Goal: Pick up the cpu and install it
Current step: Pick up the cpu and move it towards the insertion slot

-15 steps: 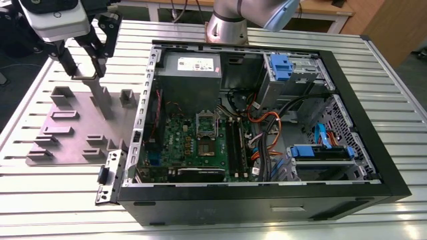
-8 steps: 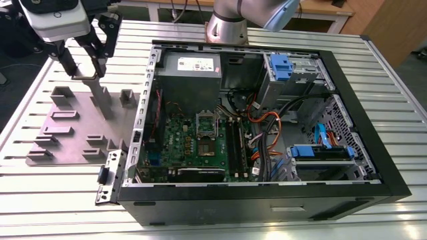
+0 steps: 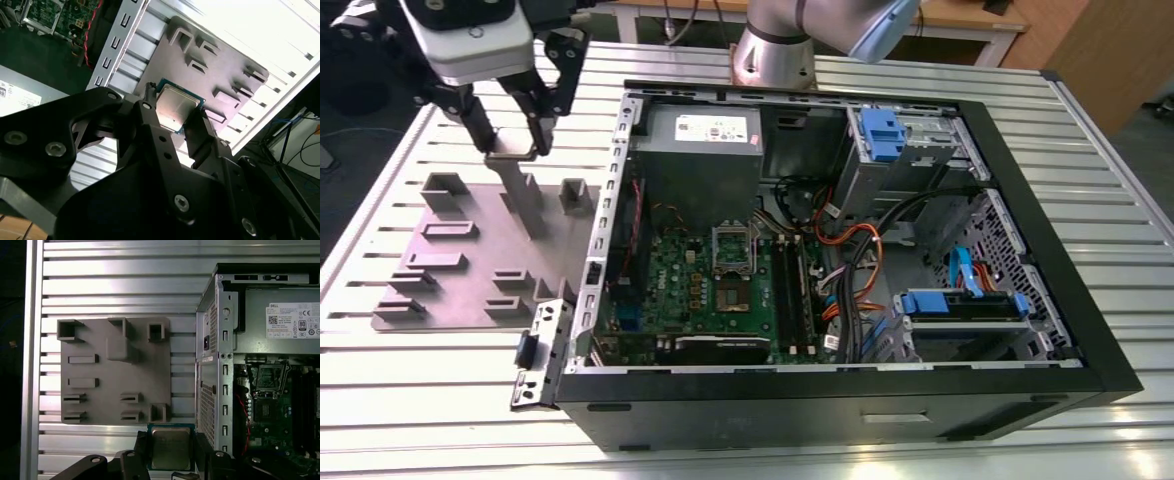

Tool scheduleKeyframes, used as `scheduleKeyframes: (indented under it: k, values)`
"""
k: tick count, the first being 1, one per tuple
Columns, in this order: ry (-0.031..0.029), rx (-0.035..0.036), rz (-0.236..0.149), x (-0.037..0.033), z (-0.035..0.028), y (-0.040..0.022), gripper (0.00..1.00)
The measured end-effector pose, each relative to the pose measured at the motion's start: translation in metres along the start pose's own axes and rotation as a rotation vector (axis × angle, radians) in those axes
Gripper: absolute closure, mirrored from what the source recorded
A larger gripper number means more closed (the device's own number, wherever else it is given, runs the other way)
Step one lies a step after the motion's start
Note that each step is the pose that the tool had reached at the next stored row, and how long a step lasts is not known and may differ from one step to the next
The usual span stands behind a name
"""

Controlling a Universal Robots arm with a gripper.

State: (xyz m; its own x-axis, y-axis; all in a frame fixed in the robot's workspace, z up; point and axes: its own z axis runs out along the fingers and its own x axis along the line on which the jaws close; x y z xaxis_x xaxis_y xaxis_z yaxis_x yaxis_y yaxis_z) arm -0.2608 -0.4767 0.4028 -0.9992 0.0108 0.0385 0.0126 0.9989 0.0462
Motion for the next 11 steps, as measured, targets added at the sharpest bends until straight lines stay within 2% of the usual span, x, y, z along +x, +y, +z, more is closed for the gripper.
scheduleKeyframes:
  k: [5, 11]
  values:
    - [-0.0001, -0.0001, 0.000, -0.0181, -0.0004, 0.0002, 0.53]
    - [0.0002, 0.0000, 0.000, -0.0453, -0.0009, 0.0005, 0.53]
